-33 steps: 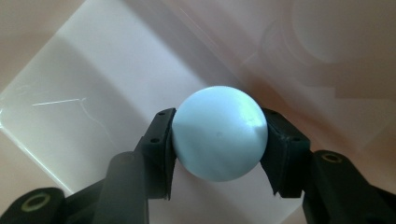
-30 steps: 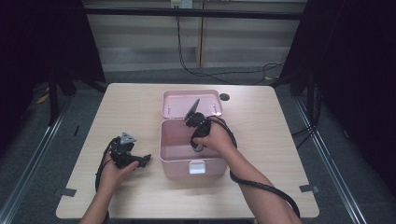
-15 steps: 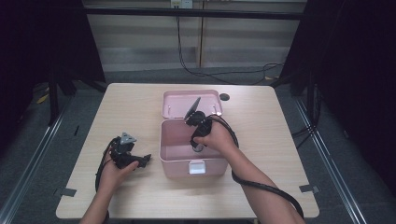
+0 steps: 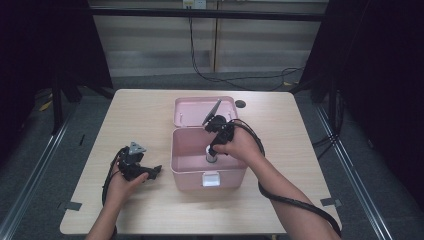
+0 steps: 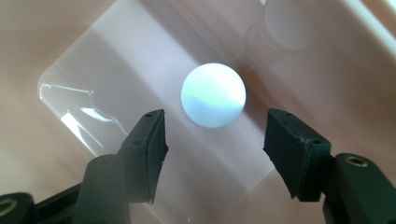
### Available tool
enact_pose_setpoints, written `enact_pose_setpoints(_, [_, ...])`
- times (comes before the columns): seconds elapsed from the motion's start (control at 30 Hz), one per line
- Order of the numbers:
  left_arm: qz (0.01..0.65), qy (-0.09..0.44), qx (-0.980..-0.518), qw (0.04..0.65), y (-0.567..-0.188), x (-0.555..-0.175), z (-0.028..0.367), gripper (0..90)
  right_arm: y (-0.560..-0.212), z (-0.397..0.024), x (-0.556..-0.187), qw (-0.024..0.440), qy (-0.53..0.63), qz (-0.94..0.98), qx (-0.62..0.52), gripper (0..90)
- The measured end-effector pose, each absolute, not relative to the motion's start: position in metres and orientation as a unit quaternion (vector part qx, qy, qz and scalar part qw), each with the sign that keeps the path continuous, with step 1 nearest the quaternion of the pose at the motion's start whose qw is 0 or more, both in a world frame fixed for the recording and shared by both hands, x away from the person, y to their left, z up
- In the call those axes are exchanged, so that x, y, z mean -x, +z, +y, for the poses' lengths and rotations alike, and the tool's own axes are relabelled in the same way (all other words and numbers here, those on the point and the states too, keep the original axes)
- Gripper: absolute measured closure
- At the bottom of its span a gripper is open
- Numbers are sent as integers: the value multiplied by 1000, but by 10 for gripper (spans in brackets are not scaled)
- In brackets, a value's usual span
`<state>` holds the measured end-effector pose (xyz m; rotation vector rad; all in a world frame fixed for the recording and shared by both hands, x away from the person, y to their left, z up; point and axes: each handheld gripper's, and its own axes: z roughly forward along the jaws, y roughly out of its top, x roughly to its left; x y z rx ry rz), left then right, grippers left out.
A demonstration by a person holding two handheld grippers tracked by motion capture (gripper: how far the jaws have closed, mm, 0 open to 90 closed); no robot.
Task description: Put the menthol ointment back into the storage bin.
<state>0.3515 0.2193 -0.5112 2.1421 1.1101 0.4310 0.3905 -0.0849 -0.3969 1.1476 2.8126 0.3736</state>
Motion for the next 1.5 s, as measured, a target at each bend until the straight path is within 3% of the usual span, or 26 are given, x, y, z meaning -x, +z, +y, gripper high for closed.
enact_pose_setpoints(0.6, [426, 164, -823, 339, -511, -352, 219, 5, -362, -97, -366, 33, 170, 927, -333, 422])
enact_pose_setpoints(1.5, [426, 164, -823, 339, -511, -352, 219, 5, -330, -113, -336, 25, 193, 937, -290, 579])
